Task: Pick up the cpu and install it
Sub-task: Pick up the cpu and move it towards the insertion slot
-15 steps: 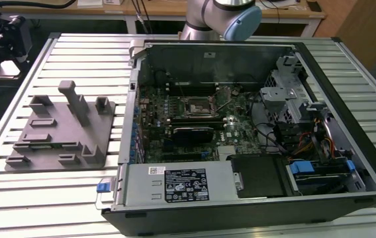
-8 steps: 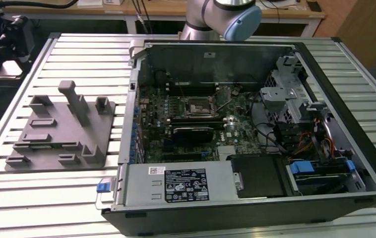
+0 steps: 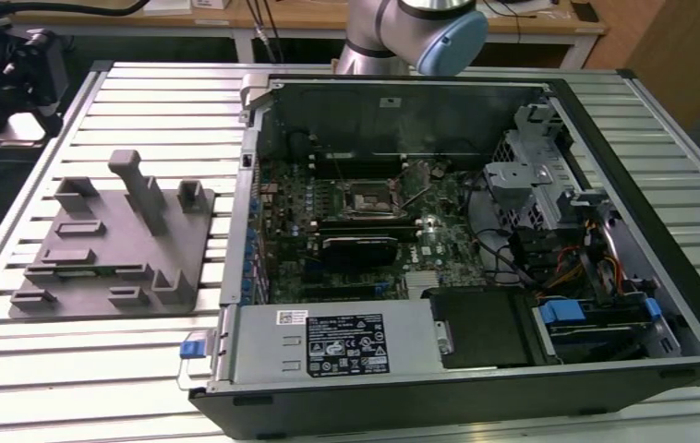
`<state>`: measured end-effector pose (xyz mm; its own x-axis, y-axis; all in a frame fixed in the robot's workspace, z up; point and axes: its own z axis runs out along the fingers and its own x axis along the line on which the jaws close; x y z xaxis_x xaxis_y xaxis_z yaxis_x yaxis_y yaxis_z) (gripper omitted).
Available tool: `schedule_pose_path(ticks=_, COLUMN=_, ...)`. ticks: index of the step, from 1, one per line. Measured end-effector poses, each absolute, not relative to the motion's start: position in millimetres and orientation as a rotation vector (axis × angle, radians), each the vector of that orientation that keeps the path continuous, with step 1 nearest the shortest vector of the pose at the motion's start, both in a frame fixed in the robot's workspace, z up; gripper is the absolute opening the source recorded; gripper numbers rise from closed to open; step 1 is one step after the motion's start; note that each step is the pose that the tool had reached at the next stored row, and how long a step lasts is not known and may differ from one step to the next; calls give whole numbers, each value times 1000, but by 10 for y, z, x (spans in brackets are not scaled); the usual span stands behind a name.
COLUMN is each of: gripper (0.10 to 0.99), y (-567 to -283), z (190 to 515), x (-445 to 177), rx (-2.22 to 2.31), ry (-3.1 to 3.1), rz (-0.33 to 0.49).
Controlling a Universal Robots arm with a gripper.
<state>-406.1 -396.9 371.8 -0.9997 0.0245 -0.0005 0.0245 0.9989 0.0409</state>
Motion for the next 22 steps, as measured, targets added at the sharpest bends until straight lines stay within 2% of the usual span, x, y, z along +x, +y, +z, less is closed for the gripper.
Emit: schedule_pose_path(ticks=22, gripper=541, y=-3968, z=3717, x=-3936, rx=39, ry=3140, rz=64)
